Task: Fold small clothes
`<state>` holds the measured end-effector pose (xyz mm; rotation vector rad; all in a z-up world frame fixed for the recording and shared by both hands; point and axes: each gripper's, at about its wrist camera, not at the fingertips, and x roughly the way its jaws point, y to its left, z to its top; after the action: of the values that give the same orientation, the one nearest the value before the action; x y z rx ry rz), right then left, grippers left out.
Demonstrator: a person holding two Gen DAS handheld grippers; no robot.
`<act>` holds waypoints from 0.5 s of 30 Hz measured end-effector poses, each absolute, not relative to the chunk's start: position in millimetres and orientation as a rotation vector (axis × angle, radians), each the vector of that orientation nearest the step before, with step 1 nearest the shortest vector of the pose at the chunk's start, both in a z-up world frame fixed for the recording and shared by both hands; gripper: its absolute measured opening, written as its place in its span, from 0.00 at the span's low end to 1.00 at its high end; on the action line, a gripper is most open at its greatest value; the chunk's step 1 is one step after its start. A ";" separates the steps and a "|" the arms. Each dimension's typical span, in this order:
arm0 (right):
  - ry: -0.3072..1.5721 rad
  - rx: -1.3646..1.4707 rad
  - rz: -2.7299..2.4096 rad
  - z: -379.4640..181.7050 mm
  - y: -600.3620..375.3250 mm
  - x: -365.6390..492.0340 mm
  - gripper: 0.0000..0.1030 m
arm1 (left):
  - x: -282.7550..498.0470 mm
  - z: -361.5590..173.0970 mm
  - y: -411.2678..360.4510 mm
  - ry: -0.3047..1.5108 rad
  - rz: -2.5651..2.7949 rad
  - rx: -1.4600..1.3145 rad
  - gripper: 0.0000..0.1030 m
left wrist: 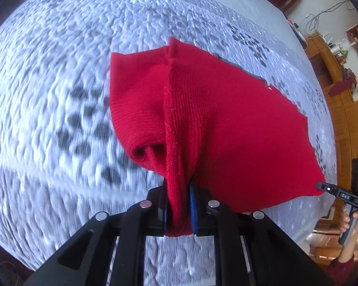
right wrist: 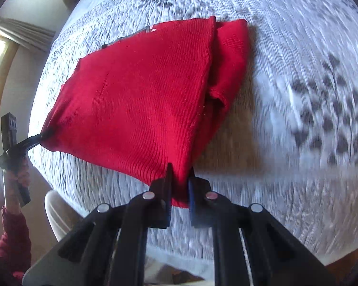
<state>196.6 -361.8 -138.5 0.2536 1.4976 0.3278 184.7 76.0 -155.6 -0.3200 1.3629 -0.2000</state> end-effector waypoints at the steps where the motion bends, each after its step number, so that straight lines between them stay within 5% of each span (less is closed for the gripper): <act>1: 1.496 0.254 0.328 -138.3 -363.0 188.7 0.09 | 177.8 -156.1 73.9 1.361 -0.201 -0.320 0.13; 15: 1.474 0.236 0.142 -191.8 -363.9 144.2 0.19 | 126.9 -195.7 55.0 1.294 -0.132 -0.150 0.21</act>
<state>144.2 -363.9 -191.8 0.2359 1.4737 0.1422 126.9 55.0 -195.7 -0.1504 1.2936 -0.1320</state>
